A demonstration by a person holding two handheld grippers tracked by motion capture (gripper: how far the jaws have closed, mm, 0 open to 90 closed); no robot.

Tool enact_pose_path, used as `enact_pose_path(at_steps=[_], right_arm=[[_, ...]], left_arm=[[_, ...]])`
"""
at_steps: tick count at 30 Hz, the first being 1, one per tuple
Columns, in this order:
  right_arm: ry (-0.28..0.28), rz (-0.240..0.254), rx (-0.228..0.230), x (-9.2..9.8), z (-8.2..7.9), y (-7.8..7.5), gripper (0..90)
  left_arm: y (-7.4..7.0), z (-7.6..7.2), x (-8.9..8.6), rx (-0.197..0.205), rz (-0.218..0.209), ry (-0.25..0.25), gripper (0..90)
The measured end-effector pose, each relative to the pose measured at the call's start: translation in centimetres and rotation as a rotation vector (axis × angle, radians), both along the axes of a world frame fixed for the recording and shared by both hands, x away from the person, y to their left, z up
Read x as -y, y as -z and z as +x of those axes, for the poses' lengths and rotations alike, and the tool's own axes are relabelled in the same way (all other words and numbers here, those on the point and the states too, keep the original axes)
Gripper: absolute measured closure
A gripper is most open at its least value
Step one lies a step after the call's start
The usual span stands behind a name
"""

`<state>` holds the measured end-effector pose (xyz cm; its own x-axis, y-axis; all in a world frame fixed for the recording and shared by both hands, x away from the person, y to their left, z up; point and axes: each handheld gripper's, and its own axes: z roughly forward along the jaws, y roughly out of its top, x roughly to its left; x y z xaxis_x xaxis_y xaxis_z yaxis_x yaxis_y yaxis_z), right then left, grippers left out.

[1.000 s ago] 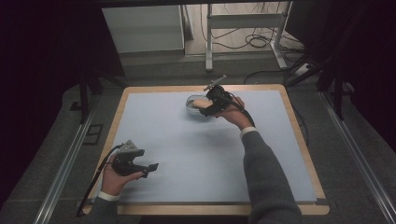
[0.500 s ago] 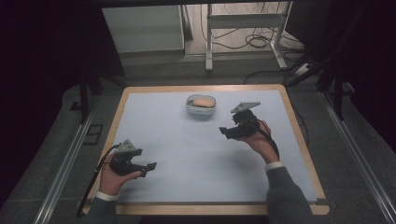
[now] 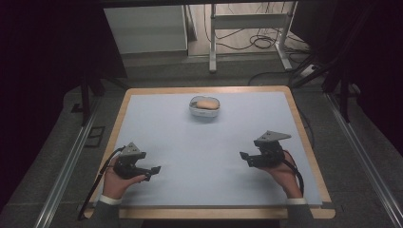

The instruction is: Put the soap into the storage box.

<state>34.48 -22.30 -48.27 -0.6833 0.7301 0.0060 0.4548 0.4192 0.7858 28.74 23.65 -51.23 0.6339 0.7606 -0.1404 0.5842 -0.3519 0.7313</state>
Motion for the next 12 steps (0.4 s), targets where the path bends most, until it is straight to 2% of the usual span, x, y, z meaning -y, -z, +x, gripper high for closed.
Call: enact_pose_path(at_steps=[2, 4, 7, 12], right_arm=[[0.001, 0.018, 0.002, 0.10, -0.25, 0.12, 24.7], [0.002, -0.015, 0.010, -0.06, -0.35, 0.07, 24.5], [-0.004, 0.010, 0.019, -0.15, -0.41, -0.19, 24.5], [-0.002, -0.016, 0.035, -0.34, -0.40, -0.28, 22.7]], left_arm=[[-0.04, 0.02, 0.08, 0.004, 0.009, 0.004, 13.3], [-0.03, -0.02, 0.16, 0.002, 0.010, 0.004, 13.3], [0.05, 0.03, 0.23, 0.001, 0.015, 0.002, 13.2], [0.32, 0.11, 0.32, -0.010, 0.017, 0.001, 13.2]])
